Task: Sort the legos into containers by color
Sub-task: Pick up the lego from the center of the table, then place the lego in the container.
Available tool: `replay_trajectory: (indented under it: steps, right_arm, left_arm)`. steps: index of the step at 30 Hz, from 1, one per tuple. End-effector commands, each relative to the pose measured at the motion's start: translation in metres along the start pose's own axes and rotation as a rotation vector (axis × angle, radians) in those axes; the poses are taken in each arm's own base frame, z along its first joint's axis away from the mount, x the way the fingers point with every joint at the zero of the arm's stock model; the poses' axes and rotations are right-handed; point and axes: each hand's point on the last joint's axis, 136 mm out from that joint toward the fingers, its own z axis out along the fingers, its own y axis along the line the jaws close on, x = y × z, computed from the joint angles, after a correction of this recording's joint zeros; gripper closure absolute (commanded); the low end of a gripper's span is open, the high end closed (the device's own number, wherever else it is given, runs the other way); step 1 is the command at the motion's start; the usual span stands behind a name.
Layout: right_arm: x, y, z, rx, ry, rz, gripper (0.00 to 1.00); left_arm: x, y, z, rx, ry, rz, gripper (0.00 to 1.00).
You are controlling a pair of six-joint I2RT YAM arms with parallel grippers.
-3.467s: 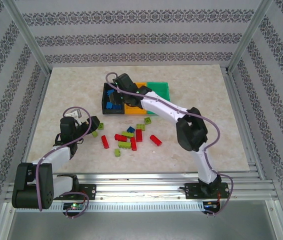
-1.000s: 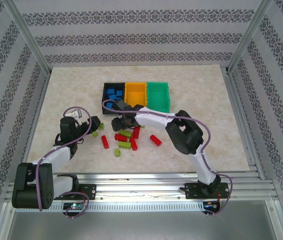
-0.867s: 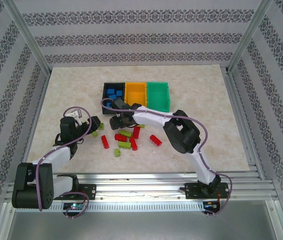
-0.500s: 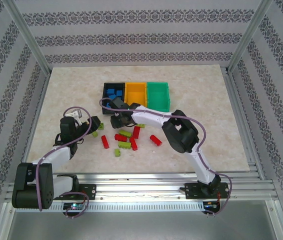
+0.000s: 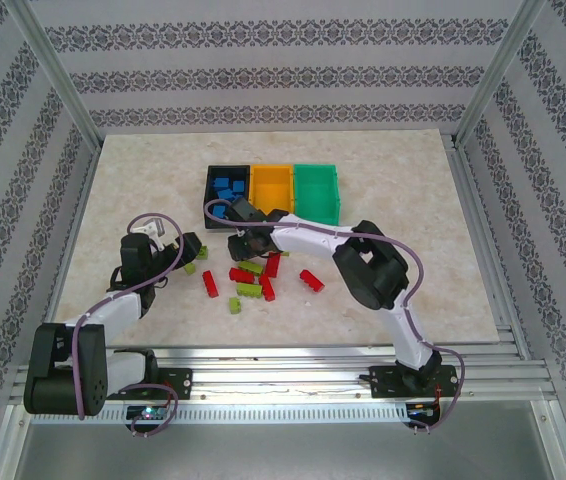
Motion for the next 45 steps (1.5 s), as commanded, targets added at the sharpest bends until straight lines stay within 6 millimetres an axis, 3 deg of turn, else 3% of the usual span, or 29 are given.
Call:
replay_trajectory:
  steps: [1,7,14,18,23,24,26,32,45]
  right_arm:
    - [-0.021,0.011,-0.037,-0.032,-0.08,-0.016,0.67]
    - [-0.047,0.023,-0.072,-0.073,-0.164,-0.031,0.67]
    - [-0.095,0.026,-0.1,-0.106,-0.276,-0.026,0.67]
    - [-0.127,0.018,-0.101,-0.107,-0.331,-0.003,0.67]
    - [-0.162,0.005,-0.086,-0.103,-0.366,0.03,0.67]
    - [-0.168,0.004,-0.081,-0.111,-0.364,0.036,0.65]
    - [-0.176,0.002,-0.075,-0.123,-0.347,0.056,0.48]
    - [-0.16,0.008,-0.072,-0.147,-0.305,0.057,0.42]
    - [-0.08,-0.007,-0.094,-0.095,-0.262,0.042,0.41]
  left_arm:
    - [-0.013,-0.006,0.001,0.034,-0.036,-0.004,0.18]
    - [-0.013,-0.007,0.0,0.035,-0.037,-0.003,0.18]
    - [-0.013,-0.006,0.002,0.036,-0.033,-0.004,0.18]
    - [-0.013,-0.006,0.002,0.035,-0.033,-0.006,0.18]
    - [-0.013,-0.005,0.002,0.03,-0.032,0.0,0.18]
    - [-0.013,-0.005,0.002,0.028,-0.032,-0.001,0.18]
    - [-0.014,-0.006,0.002,0.034,-0.032,0.002,0.18]
    - [-0.013,-0.007,0.003,0.039,-0.029,0.003,0.18]
    - [-0.016,-0.01,-0.002,0.036,-0.037,0.013,0.17]
